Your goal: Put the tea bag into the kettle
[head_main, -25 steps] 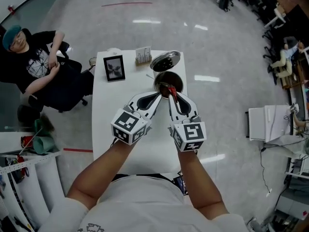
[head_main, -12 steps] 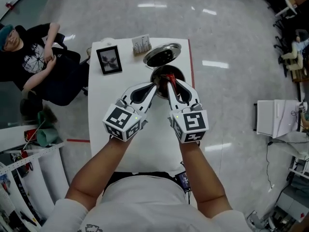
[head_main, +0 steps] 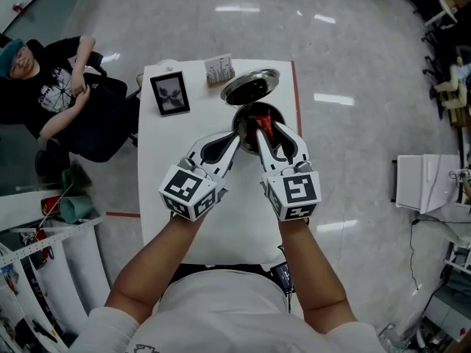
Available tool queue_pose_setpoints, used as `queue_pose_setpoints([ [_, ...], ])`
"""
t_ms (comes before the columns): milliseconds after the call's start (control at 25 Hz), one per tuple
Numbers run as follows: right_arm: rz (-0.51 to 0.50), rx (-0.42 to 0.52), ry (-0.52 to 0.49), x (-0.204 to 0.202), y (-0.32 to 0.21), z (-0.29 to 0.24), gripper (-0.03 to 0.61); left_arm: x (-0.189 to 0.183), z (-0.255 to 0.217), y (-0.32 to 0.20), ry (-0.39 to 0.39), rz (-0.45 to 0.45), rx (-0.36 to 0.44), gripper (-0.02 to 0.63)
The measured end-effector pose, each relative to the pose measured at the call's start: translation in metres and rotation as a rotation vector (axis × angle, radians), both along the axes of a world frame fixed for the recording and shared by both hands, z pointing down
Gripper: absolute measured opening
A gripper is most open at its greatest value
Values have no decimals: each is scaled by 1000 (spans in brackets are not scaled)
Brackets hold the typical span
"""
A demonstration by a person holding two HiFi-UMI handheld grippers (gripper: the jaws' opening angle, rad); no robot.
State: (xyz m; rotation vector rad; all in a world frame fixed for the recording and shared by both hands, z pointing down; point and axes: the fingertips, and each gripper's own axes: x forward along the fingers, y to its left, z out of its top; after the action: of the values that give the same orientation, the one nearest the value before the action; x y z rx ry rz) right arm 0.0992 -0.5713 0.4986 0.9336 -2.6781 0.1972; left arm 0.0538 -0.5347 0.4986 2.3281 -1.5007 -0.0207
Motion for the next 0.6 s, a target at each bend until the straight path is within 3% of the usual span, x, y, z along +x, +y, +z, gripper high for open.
queue_pose_setpoints([
  [280,-6,1,-7,-1,2,0,232,-4,-1,5,-1,-14,-2,11],
  [600,-1,-1,8,1,13,3,232,-4,-3,17,-14,-18,6,11],
])
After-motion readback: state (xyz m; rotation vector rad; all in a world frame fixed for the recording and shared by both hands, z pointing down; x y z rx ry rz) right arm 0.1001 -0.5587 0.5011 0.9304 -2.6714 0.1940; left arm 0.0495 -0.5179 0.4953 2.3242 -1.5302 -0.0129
